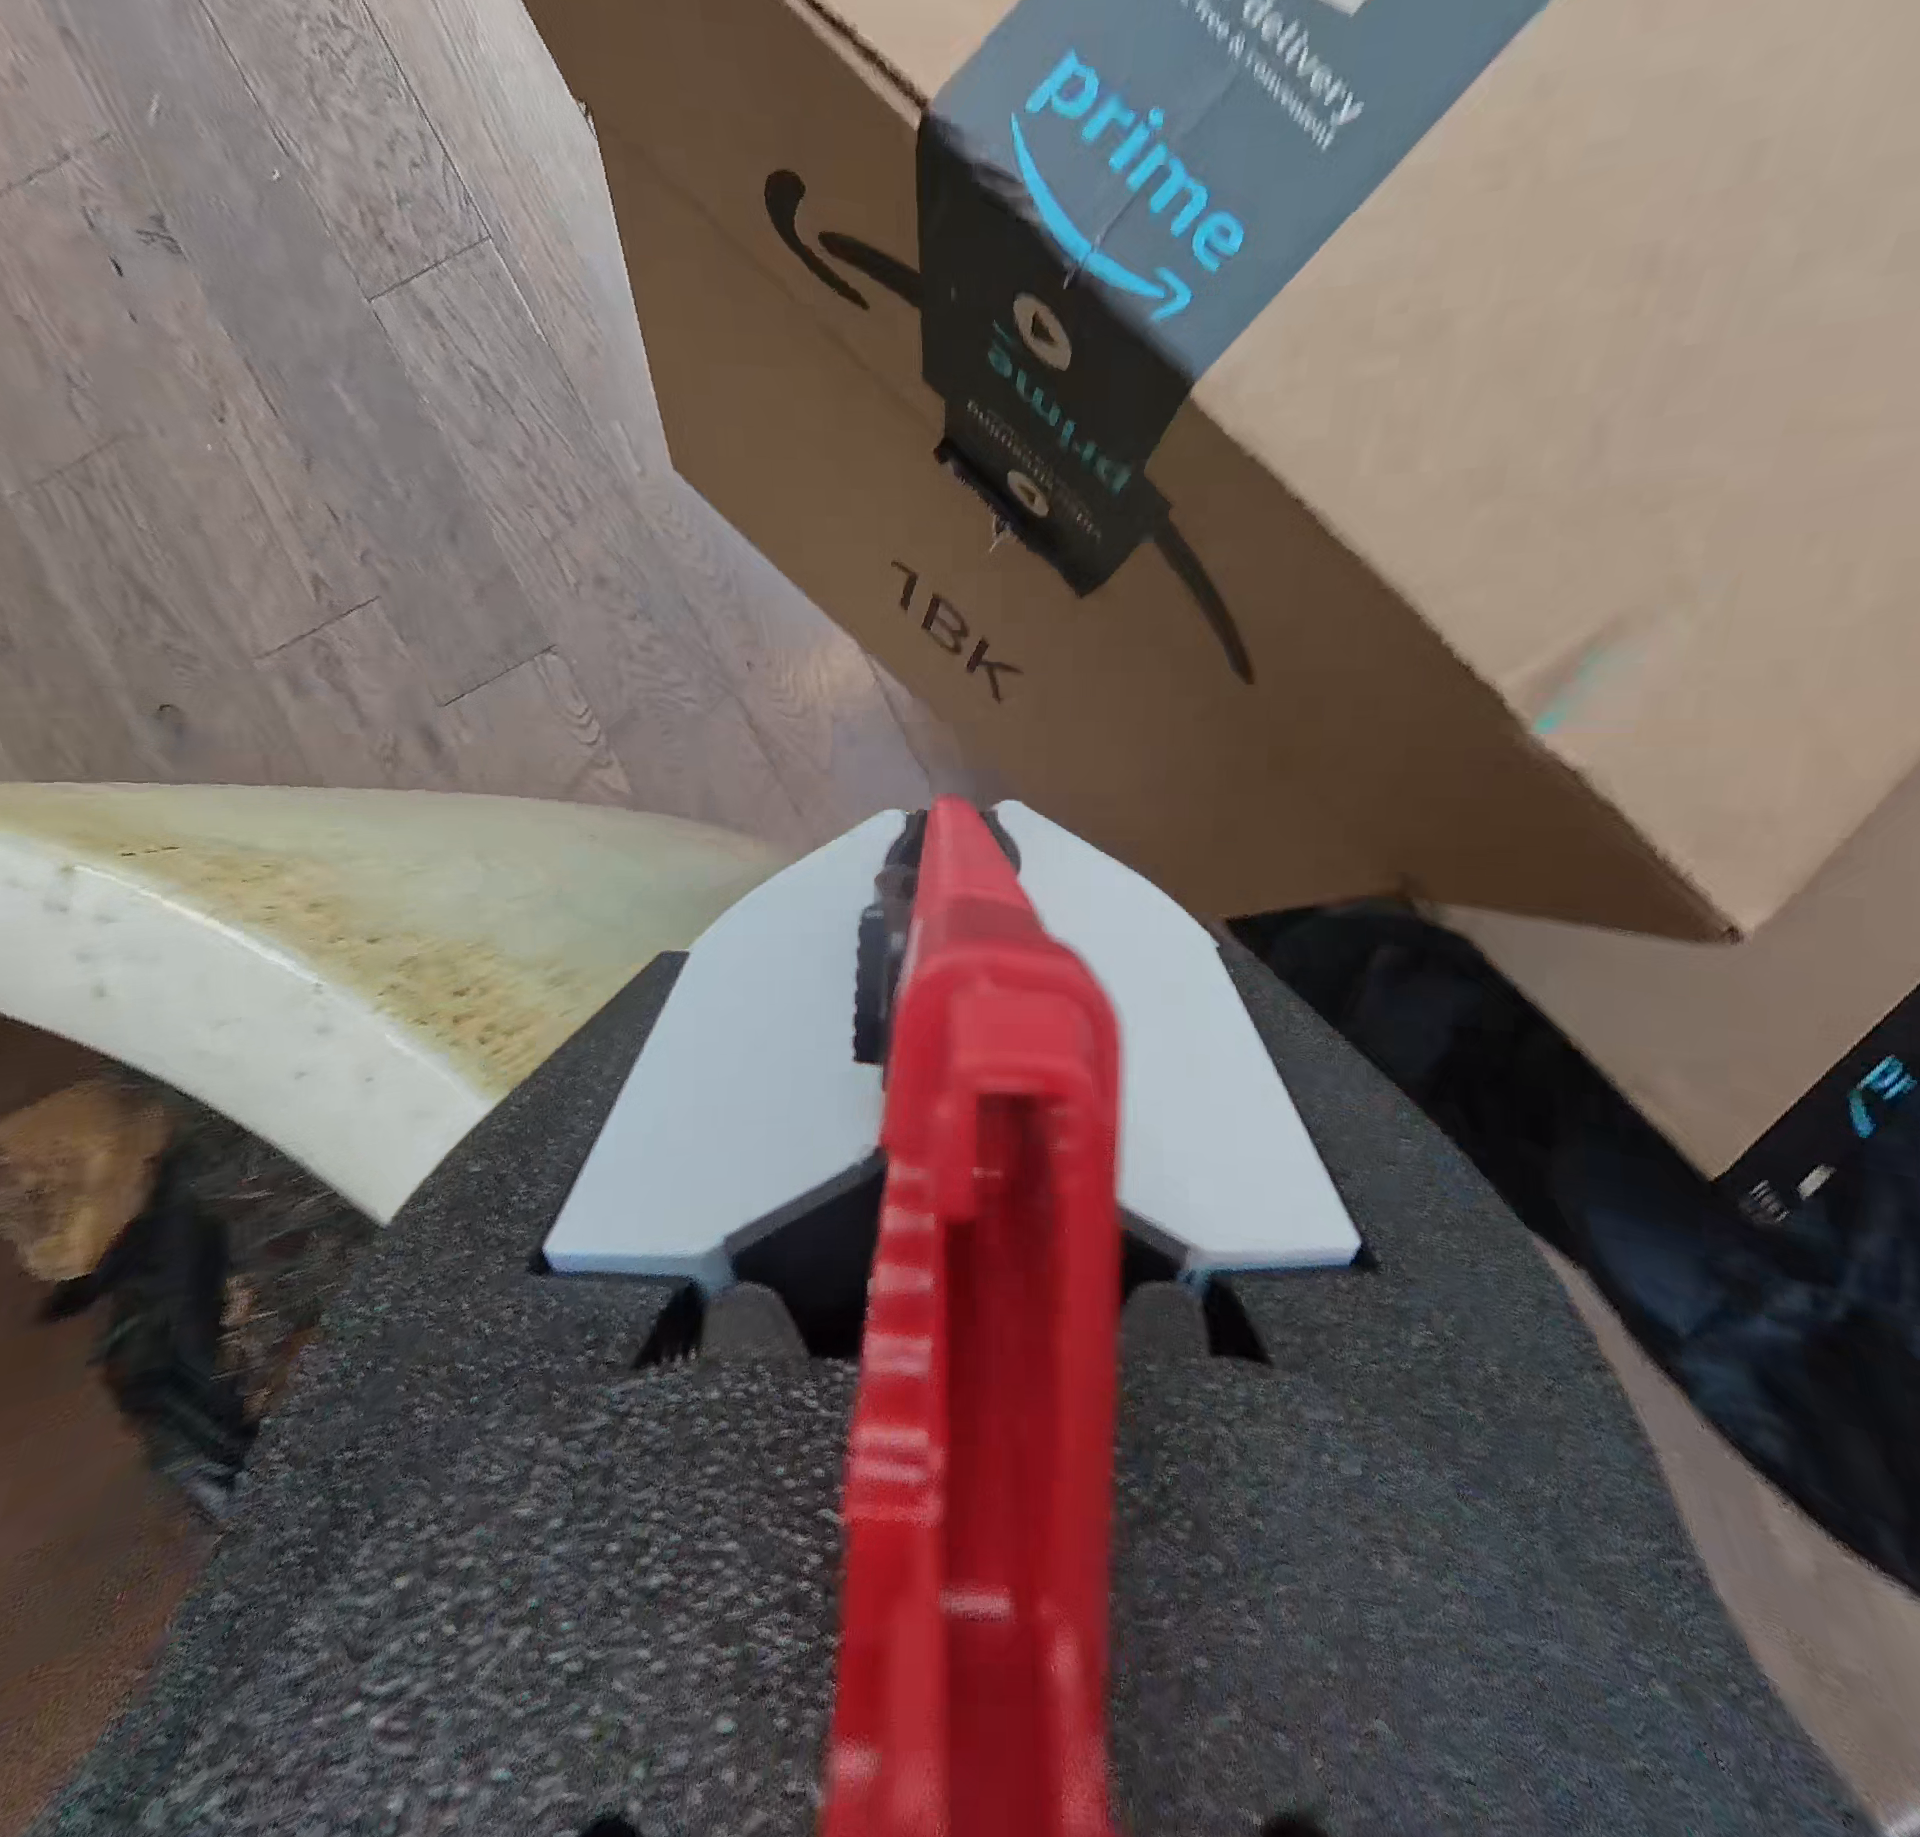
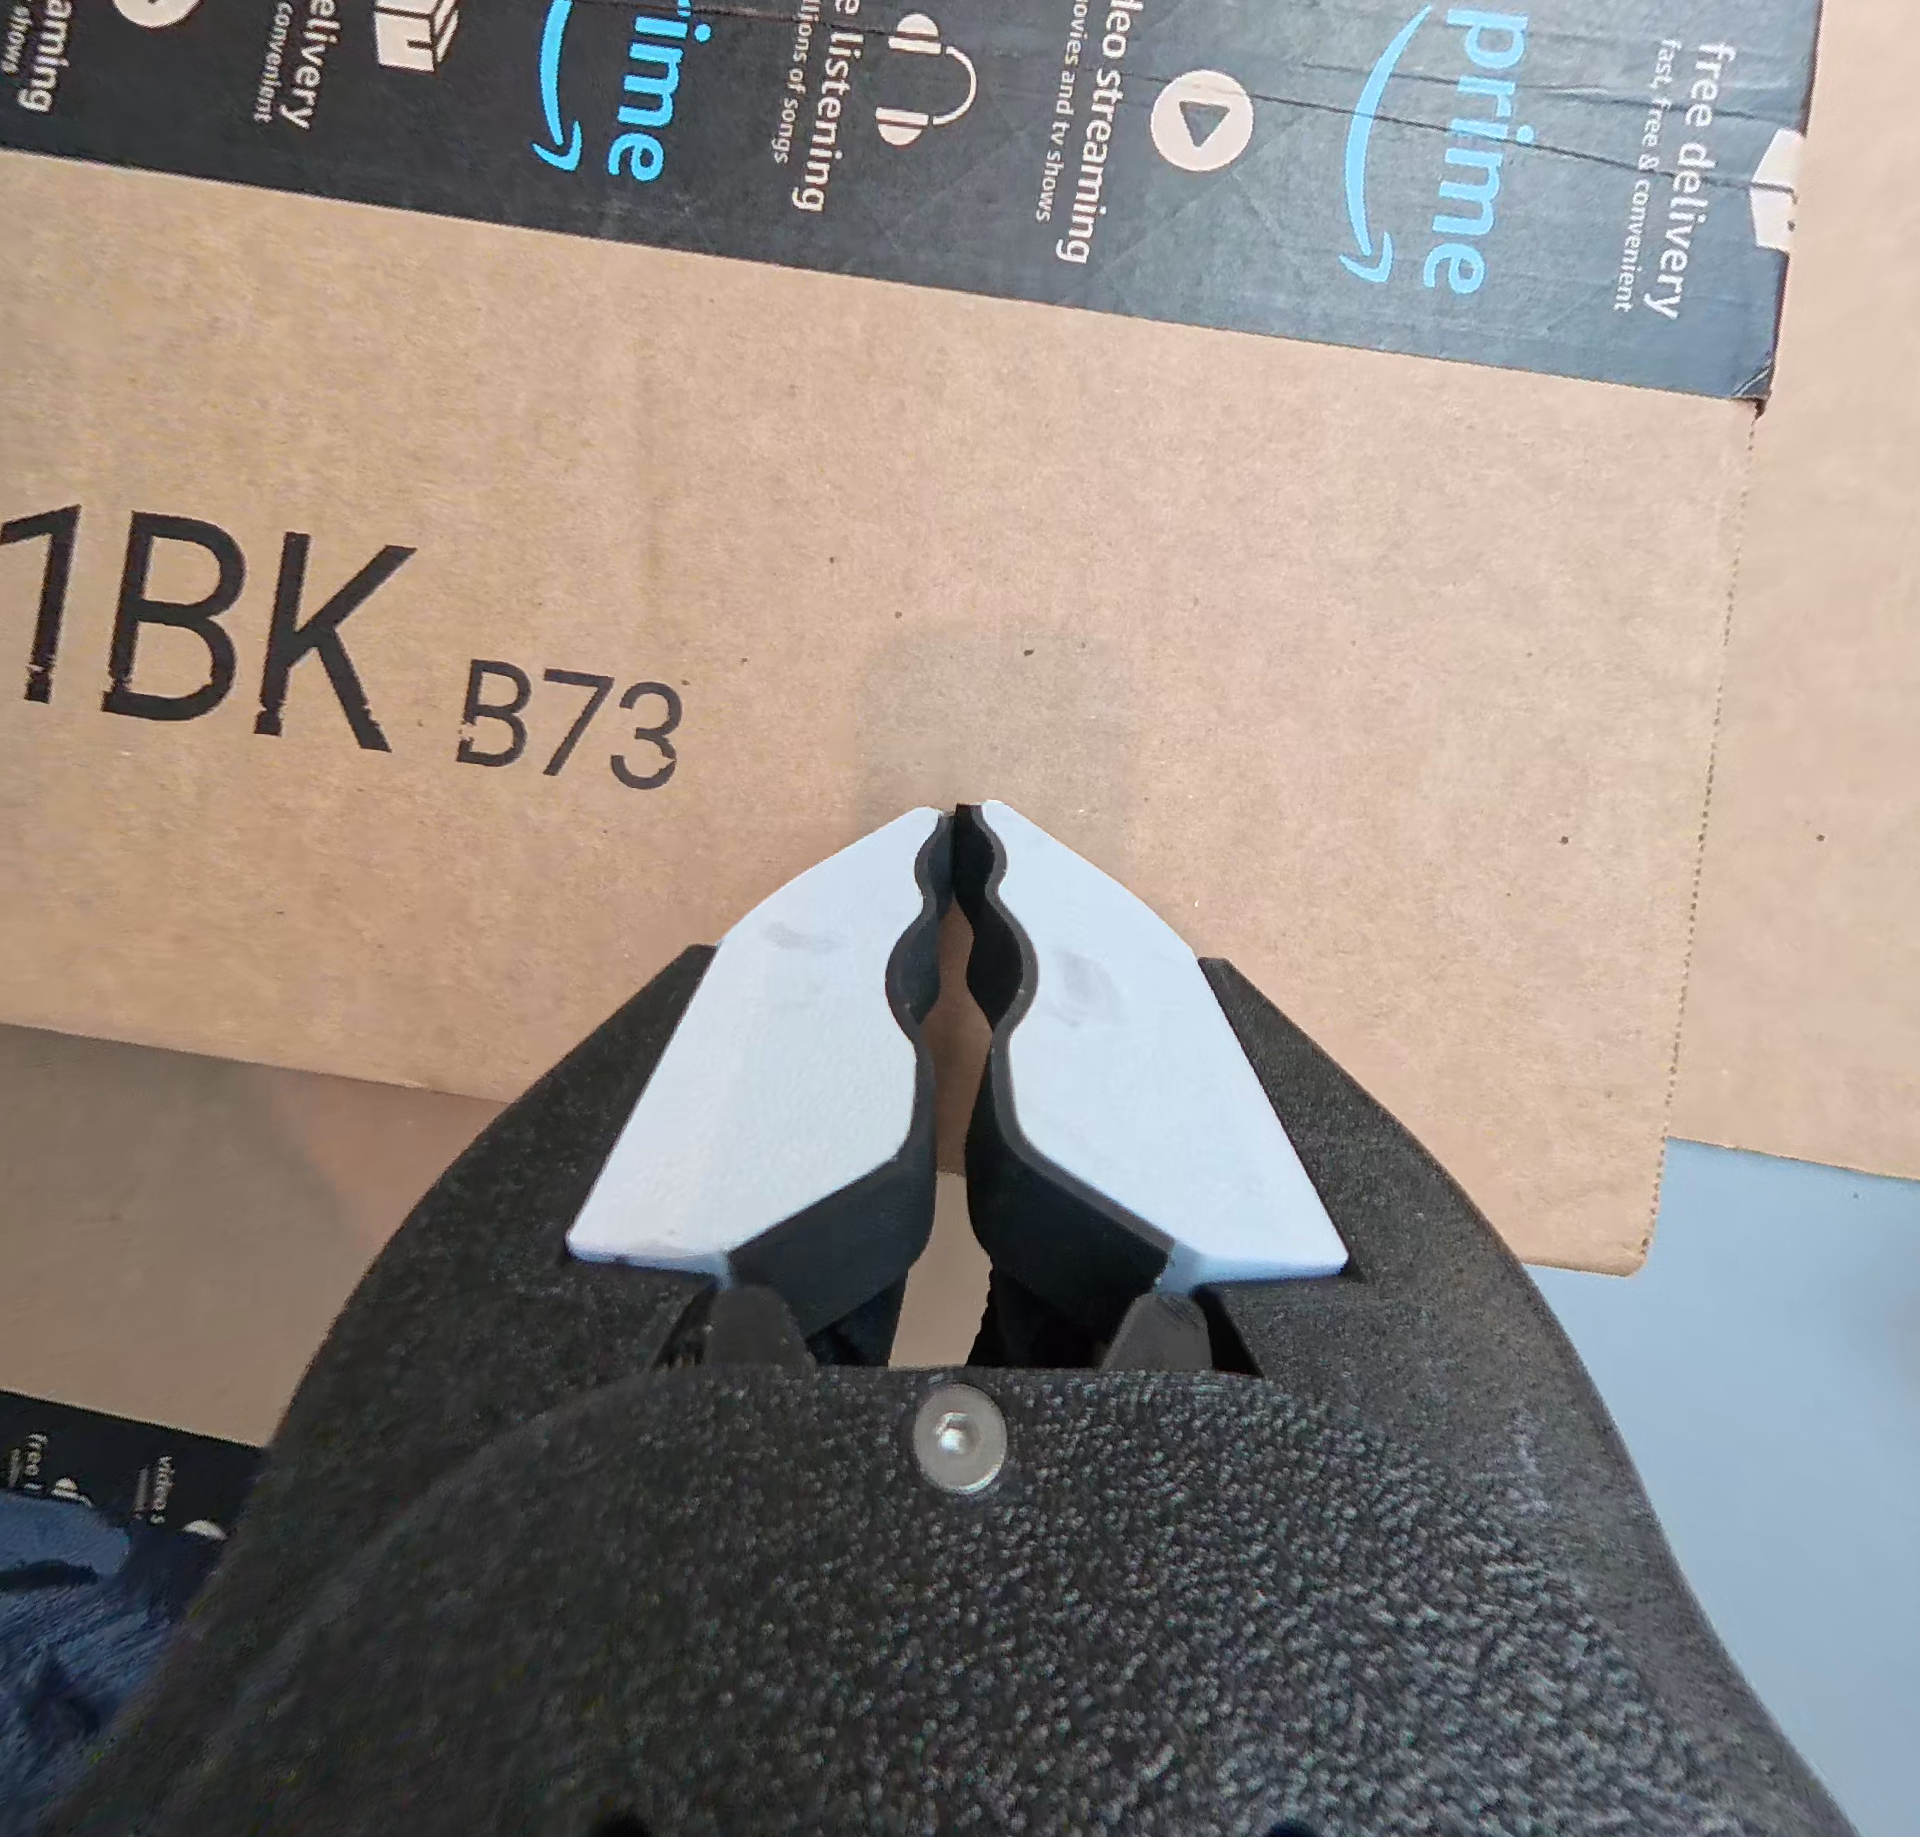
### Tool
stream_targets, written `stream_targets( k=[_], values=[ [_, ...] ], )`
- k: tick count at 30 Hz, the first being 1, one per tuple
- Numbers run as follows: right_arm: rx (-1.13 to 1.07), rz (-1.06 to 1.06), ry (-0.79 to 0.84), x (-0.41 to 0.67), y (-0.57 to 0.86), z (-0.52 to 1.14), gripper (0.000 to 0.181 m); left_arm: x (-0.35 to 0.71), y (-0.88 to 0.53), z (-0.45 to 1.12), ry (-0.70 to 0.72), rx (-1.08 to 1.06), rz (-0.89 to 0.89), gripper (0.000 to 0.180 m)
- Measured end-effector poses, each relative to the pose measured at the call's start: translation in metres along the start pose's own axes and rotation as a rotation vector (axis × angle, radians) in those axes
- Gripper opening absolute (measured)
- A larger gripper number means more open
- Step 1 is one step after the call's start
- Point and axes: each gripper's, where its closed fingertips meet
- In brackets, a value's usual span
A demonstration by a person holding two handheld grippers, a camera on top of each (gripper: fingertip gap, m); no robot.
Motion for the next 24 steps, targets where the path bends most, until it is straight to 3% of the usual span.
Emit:
stream_targets(
  k=[4, 8, 15, 24],
  values=[
    [0.01, -0.016, -0.011, 0.005, -0.004, -0.005, 0.0, 0.038, 0.007, 0.015, 0.248, -0.058, -0.277, 0.012],
    [0.076, -0.179, 0.096, 0.025, -0.037, -0.019, 0.0, 0.073, -0.007, 0.023, 0.49, -0.129, -0.562, 0.012],
    [0.239, -0.572, 0.255, 0.035, -0.14, -0.033, 0.031, 0.101, -0.04, 0.034, 0.888, -0.299, -1.025, 0.012],
    [0.378, -0.794, 0.301, 0.016, -0.215, -0.031, 0.066, 0.109, -0.045, 0.056, 1.028, -0.408, -1.175, 0.012]
  ],
)
Point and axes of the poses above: each gripper's, where its closed fingertips meet, z out along the fingers, x out of its top, y = z × x across the jaws, and after that the axes turned 6 degrees about -x, right-handed
